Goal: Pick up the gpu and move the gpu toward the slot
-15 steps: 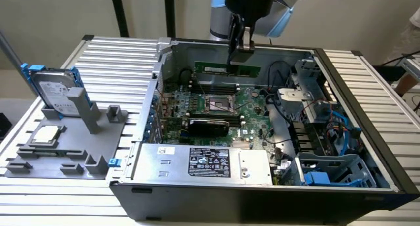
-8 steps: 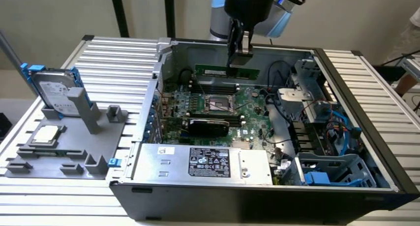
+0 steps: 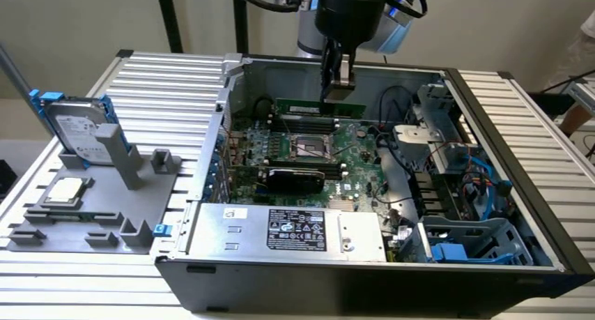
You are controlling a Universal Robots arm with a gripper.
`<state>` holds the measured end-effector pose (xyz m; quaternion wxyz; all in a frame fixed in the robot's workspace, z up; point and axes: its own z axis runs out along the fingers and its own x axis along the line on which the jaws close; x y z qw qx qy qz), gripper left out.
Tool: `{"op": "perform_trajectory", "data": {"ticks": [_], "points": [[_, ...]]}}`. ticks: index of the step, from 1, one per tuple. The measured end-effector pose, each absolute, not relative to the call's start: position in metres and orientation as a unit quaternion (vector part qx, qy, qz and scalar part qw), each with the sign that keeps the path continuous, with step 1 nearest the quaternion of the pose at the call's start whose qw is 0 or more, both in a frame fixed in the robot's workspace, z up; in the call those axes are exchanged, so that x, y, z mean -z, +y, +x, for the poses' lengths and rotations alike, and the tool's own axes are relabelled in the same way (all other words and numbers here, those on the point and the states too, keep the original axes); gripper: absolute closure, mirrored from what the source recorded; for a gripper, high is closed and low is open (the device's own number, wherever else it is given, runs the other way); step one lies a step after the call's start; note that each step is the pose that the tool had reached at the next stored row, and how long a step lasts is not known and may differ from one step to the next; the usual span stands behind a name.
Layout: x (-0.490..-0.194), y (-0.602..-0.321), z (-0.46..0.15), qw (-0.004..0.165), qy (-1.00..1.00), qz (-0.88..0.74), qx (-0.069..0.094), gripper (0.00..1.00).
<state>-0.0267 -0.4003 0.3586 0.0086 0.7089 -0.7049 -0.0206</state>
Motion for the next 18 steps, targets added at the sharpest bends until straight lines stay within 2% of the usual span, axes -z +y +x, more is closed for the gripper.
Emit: {"op": "perform_trajectory", "data": {"ticks": [11,18], "points": [[-0.357,-0.399,-0.027,0.009,-0.705,0.709,0.021,0.86],[-0.351,-0.389,-0.027,0.011,-0.705,0.709,0.018,0.86]]}}
